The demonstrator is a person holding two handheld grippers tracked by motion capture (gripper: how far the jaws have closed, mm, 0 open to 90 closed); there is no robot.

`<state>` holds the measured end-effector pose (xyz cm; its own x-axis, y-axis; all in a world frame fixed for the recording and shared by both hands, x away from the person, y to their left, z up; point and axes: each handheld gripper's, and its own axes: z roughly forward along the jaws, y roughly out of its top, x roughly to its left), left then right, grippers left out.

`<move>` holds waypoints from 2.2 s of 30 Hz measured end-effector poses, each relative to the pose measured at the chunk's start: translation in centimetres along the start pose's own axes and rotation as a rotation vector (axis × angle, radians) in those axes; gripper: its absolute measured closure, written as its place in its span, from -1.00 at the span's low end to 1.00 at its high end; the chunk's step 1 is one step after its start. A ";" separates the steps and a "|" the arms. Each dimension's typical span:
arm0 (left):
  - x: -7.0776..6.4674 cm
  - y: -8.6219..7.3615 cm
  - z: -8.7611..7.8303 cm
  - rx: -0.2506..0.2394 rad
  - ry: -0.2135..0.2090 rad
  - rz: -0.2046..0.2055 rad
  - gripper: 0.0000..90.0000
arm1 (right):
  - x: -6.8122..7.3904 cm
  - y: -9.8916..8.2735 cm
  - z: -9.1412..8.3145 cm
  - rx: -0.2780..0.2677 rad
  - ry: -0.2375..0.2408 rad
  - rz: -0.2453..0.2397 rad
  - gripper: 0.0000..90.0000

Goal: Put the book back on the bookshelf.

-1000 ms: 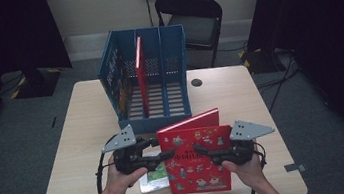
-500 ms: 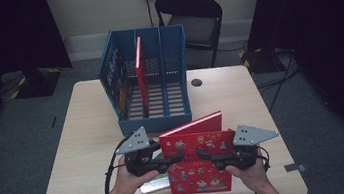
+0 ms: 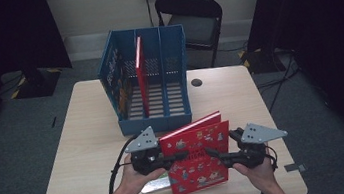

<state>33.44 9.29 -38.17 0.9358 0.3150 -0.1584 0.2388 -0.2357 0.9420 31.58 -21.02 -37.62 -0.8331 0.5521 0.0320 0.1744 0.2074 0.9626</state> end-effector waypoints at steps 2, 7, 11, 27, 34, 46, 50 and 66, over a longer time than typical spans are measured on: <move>0.1 0.0 0.0 -0.003 -0.008 -0.017 0.52 | 0.0 0.0 0.0 0.003 -0.001 0.003 -0.26; 0.2 0.0 0.0 -0.005 -0.007 -0.037 0.53 | -0.2 0.1 0.0 0.015 -0.003 0.009 -0.21; 0.3 -0.1 -0.1 -0.007 -0.008 -0.045 0.53 | -0.2 0.1 -0.2 0.019 -0.011 0.009 -0.23; 0.6 -0.3 -0.2 -0.017 -0.013 -0.083 0.74 | -1.7 -1.1 0.2 0.058 -0.089 0.075 -0.43; 0.2 0.3 0.4 -0.032 -0.018 -0.086 0.76 | -0.6 0.1 1.3 0.082 -0.108 0.067 -0.51; 1.1 2.4 -2.1 -0.094 0.050 -0.053 0.72 | -0.8 4.3 2.8 0.039 -0.107 0.019 -0.50; 1.9 2.6 -3.1 -0.102 0.091 -0.045 0.71 | -1.0 5.4 4.3 0.044 -0.097 0.005 -0.50; 3.0 1.5 -4.6 -0.086 0.192 0.014 0.65 | -0.5 4.5 9.2 0.068 -0.057 0.000 -0.55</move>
<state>35.38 14.11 -35.90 0.8704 0.4834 -0.0937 0.1954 -0.1643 0.9669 37.60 -12.92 -35.74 -0.8022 0.5969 0.0143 0.2111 0.2611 0.9419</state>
